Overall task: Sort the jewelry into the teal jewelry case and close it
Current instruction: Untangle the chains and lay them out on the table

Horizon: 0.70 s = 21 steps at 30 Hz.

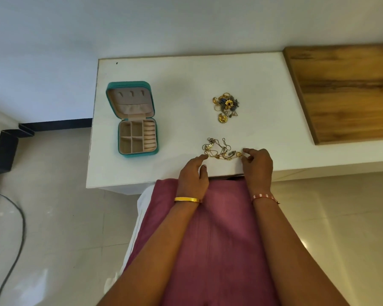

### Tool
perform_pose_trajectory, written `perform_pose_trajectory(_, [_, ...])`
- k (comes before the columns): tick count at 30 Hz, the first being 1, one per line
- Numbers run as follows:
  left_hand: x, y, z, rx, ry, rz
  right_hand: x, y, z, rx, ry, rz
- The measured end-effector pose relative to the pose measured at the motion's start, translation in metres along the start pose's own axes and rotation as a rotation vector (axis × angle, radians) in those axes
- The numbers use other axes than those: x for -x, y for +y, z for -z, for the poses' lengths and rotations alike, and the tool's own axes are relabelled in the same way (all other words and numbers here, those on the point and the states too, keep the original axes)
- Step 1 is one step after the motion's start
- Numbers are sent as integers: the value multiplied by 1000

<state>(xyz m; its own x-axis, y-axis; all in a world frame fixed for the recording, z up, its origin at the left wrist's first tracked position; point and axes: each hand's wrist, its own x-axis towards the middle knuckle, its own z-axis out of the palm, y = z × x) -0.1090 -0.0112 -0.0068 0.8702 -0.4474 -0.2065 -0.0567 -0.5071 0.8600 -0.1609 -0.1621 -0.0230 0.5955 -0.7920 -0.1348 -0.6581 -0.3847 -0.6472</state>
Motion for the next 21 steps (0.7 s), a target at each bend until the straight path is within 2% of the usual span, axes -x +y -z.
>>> perform_pose_trajectory(7, [1,-1,0,-35,-9,5,-5,-2,-5,167,-79,105])
perform_pose_trajectory(13, [7,6,9,-76,-21,-47,0,-5,7,-151,-30,48])
perform_pose_trajectory(17, [13,17,23,-74,43,-83,4,-25,29,-401,-85,14])
perform_pose_trajectory(21, [15,42,35,3,119,-141,12,-60,54,-542,-162,71])
